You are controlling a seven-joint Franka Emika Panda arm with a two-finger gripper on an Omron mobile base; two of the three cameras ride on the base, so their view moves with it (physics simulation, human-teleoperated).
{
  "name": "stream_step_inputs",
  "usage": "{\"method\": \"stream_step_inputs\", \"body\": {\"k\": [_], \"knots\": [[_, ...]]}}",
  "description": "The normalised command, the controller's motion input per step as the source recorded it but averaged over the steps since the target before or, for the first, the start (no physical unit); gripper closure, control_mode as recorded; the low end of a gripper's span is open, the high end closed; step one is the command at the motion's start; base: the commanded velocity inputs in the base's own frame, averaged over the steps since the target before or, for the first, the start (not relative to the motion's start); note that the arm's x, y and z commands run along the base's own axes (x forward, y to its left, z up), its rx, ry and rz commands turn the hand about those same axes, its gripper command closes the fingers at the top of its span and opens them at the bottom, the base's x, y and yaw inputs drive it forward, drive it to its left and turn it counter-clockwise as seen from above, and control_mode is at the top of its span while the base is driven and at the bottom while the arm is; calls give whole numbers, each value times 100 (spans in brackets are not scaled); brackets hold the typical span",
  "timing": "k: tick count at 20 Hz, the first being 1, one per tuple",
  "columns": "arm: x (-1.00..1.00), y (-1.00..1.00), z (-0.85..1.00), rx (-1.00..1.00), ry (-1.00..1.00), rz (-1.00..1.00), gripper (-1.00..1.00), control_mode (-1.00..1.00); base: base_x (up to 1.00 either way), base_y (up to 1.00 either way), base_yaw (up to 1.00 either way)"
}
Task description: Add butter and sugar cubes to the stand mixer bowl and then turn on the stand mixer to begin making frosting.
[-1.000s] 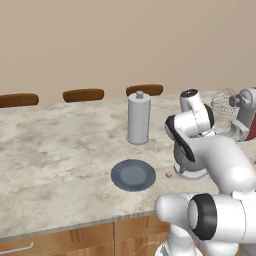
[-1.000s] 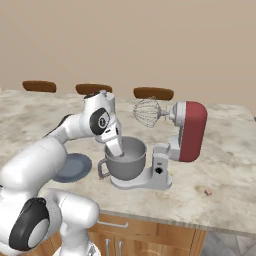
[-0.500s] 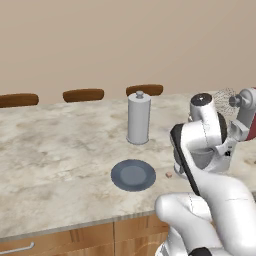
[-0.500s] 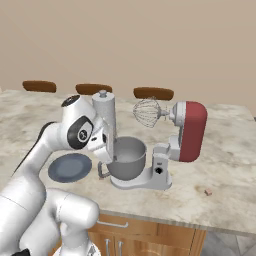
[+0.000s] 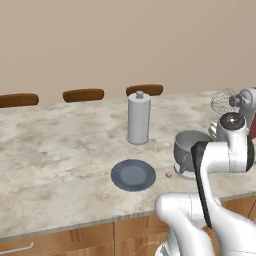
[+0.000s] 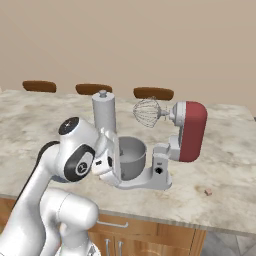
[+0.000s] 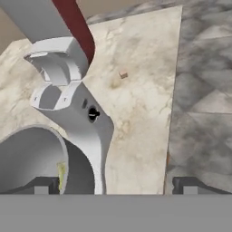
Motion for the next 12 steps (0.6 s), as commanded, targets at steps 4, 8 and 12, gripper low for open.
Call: {"method": "stream_step_inputs", "body": {"k": [4, 8, 12], "knots": [[-13, -71, 0, 0, -7, 11, -100, -100, 0, 0, 0], [-5, -75, 0, 4, -9, 14, -100, -100, 0, 0, 0], [-17, -42, -4, 5, -3, 3, -100, -100, 0, 0, 0]]}}
